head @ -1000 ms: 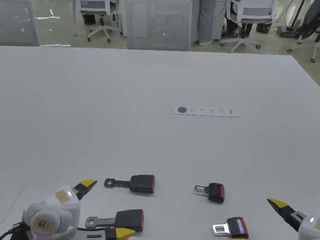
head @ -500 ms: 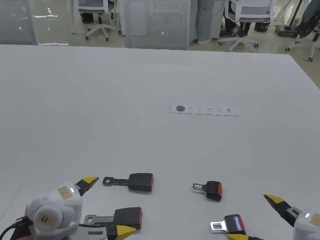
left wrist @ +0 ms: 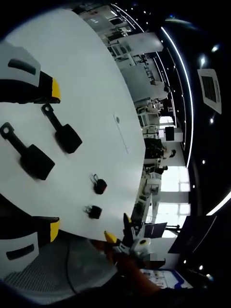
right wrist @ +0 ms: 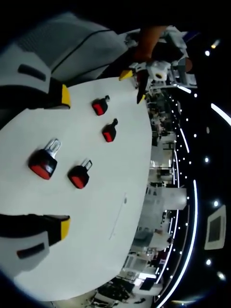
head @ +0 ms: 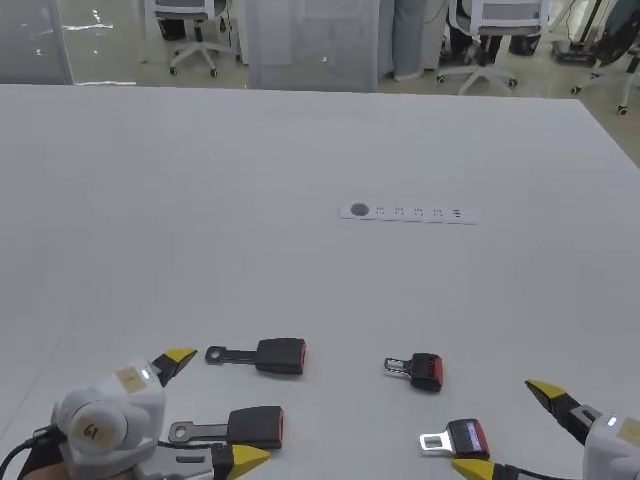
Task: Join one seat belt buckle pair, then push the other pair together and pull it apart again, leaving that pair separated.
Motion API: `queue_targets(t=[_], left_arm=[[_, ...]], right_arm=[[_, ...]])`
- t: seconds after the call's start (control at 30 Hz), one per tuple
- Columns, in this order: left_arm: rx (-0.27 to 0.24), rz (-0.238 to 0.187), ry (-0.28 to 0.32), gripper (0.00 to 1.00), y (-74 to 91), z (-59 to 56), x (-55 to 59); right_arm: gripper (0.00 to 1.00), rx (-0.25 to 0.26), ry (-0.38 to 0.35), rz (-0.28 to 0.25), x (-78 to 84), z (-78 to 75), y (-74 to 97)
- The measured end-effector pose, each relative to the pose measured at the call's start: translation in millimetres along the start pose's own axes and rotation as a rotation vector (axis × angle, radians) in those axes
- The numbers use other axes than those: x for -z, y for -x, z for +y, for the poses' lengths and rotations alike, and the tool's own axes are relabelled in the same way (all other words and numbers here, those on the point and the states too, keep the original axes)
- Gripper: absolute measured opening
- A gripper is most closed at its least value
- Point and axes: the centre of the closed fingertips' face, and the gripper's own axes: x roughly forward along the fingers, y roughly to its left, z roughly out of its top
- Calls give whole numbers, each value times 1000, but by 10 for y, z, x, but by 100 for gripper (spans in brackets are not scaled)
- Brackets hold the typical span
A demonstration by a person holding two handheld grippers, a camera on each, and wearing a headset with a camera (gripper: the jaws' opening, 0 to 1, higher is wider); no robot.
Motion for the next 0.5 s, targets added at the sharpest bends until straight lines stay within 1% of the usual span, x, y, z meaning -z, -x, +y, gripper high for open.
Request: queue_targets(t=[0.23, 0.5], left_arm=[[1, 1, 0, 100, -6, -4, 11], [1, 3, 4, 100, 6, -5, 24]], right_arm=[[92, 2, -3, 4, 24, 4, 9], [92, -11, -2, 18, 75, 41, -1]])
